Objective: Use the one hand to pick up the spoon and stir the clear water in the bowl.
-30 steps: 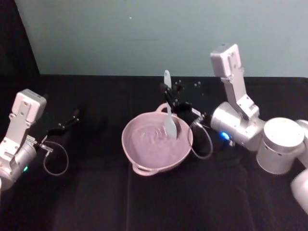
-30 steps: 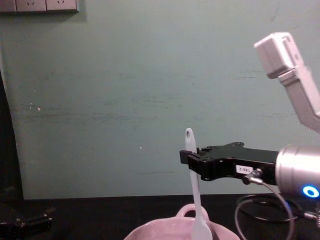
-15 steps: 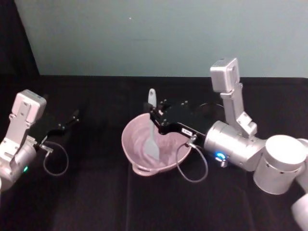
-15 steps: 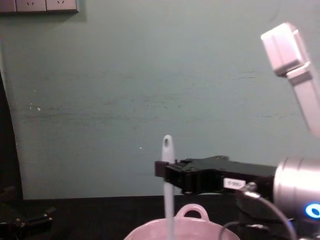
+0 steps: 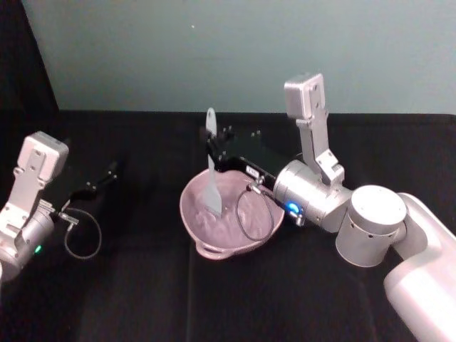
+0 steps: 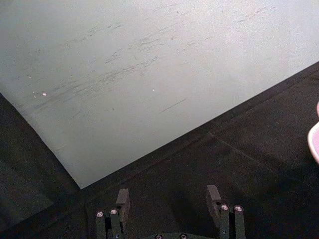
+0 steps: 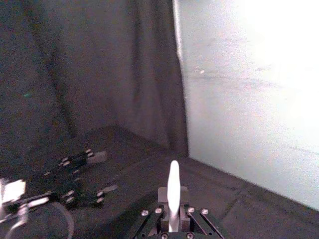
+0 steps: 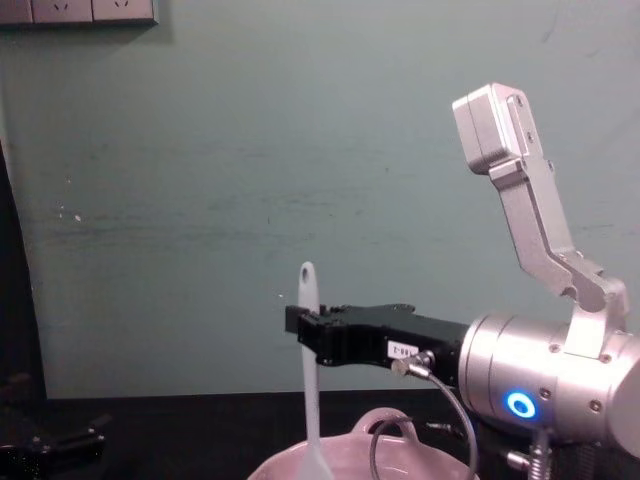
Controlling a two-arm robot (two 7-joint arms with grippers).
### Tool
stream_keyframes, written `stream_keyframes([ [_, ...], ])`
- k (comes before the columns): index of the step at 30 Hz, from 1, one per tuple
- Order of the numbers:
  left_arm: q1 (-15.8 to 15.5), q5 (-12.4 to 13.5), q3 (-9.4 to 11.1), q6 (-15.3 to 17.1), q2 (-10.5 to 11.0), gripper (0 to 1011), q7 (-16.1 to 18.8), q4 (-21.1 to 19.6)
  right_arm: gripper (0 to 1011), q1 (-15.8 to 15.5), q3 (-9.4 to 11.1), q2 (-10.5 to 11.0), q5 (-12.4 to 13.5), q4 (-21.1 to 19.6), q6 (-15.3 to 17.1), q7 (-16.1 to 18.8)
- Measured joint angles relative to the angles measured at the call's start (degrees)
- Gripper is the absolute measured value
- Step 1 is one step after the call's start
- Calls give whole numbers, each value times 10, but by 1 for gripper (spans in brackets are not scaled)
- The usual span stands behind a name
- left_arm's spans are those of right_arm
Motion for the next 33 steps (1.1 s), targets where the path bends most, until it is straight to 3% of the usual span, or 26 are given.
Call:
stream_keyframes([
  [8, 0, 0, 0, 0, 0, 1011, 0, 0, 119, 12, 21, -15, -33, 26, -26, -34],
  [18, 0, 0, 0, 0, 0, 1011, 0, 0, 119, -9, 44, 6, -50, -5, -23, -40],
  [25, 0, 0, 0, 0, 0, 1011, 0, 0, 119, -42, 63, 32, -49, -62, 16, -27],
  [33, 0, 0, 0, 0, 0, 1011, 0, 0, 119, -75, 66, 56, -27, -121, 61, -3],
])
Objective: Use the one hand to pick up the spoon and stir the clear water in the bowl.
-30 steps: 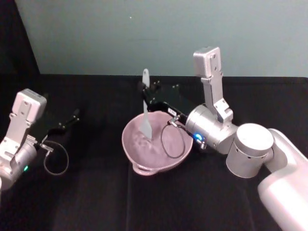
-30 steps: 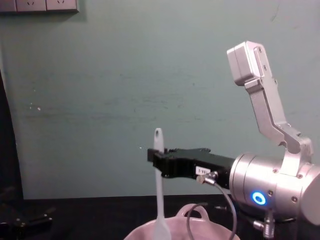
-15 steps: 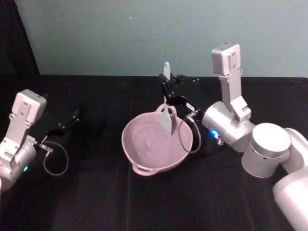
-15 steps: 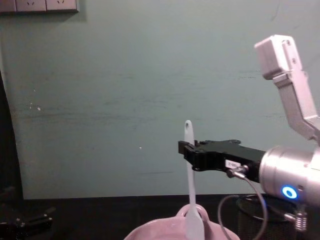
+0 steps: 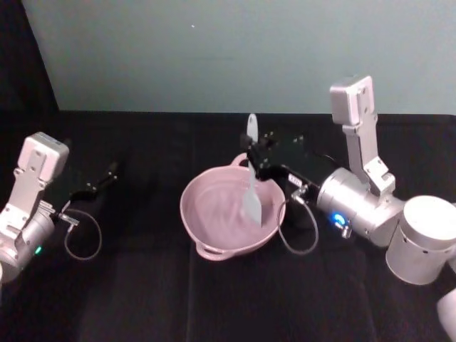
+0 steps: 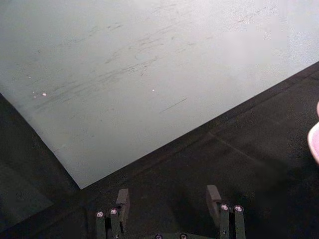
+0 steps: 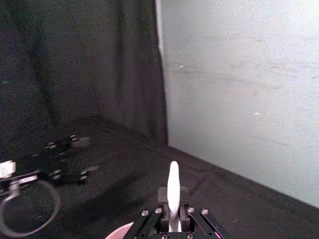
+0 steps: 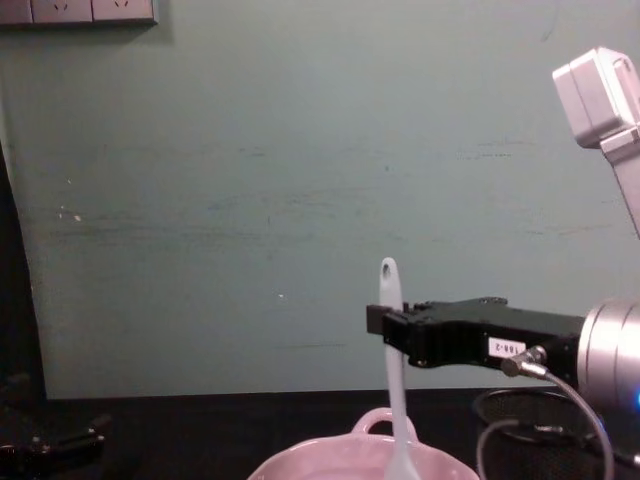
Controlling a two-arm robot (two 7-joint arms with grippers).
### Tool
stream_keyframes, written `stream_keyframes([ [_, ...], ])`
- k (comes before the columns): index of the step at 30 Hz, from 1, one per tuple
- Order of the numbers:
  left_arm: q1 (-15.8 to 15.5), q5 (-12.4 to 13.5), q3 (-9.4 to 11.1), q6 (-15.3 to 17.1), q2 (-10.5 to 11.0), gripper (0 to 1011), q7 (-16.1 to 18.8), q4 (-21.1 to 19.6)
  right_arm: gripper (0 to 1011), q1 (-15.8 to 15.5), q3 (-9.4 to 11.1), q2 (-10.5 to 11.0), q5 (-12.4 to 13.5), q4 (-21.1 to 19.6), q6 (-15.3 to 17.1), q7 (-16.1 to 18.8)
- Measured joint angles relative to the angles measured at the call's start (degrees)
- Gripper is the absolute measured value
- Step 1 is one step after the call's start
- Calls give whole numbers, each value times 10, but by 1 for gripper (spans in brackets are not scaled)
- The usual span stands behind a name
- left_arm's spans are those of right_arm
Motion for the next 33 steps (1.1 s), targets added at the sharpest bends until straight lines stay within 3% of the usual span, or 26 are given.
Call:
stream_keyframes([
  [9, 0, 0, 0, 0, 0, 1011, 0, 0, 119, -23, -19, 12, 23, -42, 26, 15],
  [18, 0, 0, 0, 0, 0, 1011, 0, 0, 119, -8, -42, -3, 26, -30, 22, 12],
  [25, 0, 0, 0, 0, 0, 1011, 0, 0, 119, 23, -54, -39, 9, 36, -28, 2],
  [33, 0, 0, 0, 0, 0, 1011, 0, 0, 119, 50, -45, -79, -25, 118, -107, -22],
])
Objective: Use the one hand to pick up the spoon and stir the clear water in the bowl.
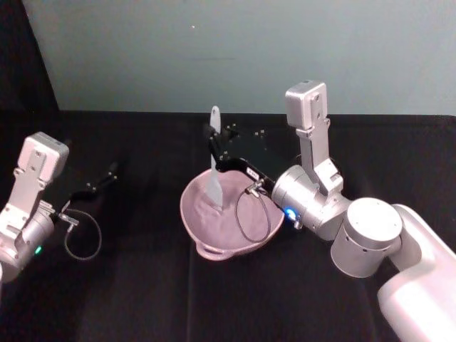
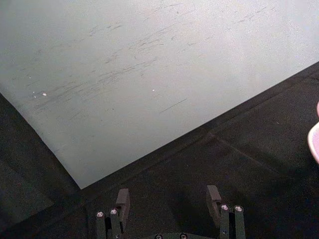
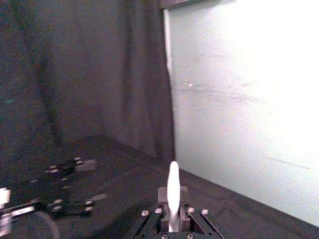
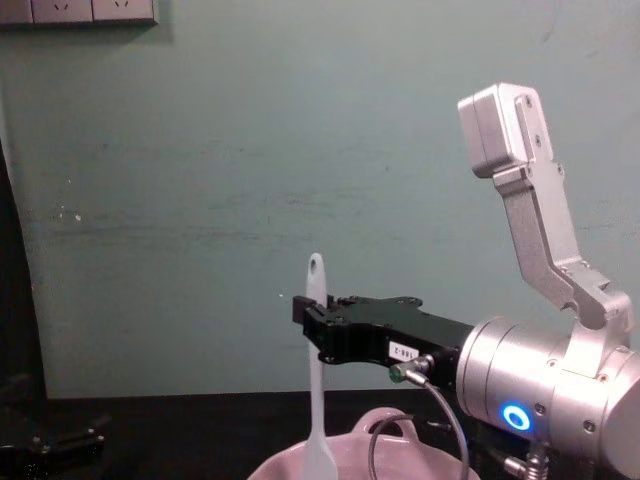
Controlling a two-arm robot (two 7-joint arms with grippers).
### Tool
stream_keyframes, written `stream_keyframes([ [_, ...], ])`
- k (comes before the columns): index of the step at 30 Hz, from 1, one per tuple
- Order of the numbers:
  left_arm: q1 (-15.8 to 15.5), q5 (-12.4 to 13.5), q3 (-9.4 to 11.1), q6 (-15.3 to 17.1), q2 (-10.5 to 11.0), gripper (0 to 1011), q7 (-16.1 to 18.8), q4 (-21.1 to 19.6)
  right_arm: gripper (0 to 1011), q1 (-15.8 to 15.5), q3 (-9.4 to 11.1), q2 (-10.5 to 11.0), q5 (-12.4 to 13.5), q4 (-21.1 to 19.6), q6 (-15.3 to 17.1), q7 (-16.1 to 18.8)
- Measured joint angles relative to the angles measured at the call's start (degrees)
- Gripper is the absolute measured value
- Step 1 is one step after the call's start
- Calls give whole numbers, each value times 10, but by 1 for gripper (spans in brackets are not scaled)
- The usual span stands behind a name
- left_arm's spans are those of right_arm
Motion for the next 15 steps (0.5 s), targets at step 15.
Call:
stream_keyframes([
  [15, 0, 0, 0, 0, 0, 1011, 0, 0, 119, -15, 34, 14, -39, -9, -25, -21],
])
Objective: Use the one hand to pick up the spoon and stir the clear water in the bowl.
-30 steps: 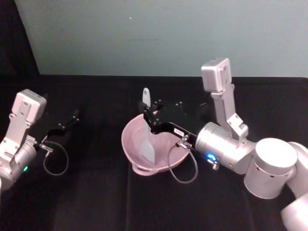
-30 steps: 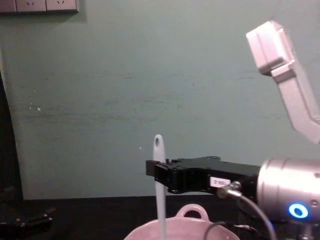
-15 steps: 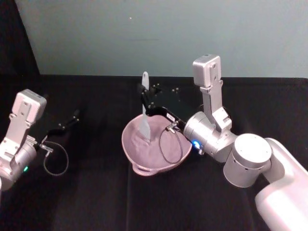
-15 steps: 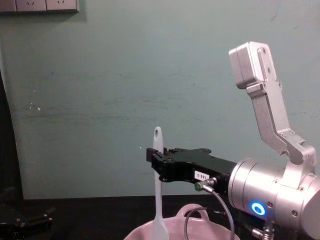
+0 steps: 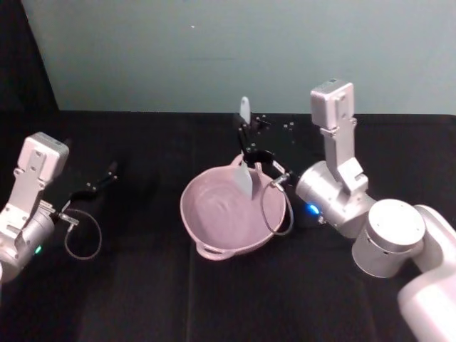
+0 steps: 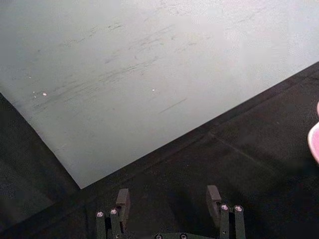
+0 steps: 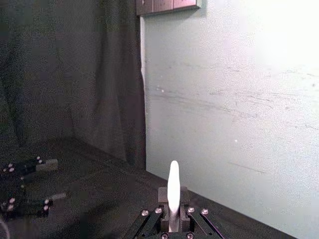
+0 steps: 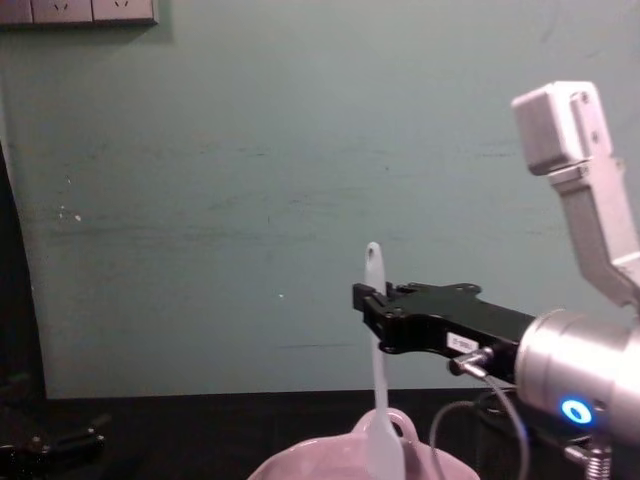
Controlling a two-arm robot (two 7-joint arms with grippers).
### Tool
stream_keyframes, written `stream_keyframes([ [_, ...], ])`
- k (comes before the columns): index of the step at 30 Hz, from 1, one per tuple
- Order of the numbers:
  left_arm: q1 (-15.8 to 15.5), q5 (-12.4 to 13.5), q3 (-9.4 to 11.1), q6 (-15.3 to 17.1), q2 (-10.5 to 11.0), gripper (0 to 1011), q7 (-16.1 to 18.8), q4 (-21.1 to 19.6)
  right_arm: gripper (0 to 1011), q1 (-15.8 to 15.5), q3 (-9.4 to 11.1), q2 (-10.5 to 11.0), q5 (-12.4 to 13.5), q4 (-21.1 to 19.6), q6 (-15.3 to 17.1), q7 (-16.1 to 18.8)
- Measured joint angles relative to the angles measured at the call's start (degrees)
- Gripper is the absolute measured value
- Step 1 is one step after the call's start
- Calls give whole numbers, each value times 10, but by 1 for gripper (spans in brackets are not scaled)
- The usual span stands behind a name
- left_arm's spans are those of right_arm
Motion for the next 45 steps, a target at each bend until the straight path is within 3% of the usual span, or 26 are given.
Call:
stream_keyframes([
  [11, 0, 0, 0, 0, 0, 1011, 0, 0, 119, -62, 28, 52, 1, -102, 53, 23],
  [19, 0, 0, 0, 0, 0, 1011, 0, 0, 119, -108, 44, 95, 16, -172, 103, 38],
  [27, 0, 0, 0, 0, 0, 1011, 0, 0, 119, -130, 57, 117, 32, -210, 118, 43],
  [37, 0, 0, 0, 0, 0, 1011, 0, 0, 119, -140, 43, 131, 52, -239, 146, 55],
  [45, 0, 0, 0, 0, 0, 1011, 0, 0, 119, -130, 12, 117, 61, -238, 151, 57],
])
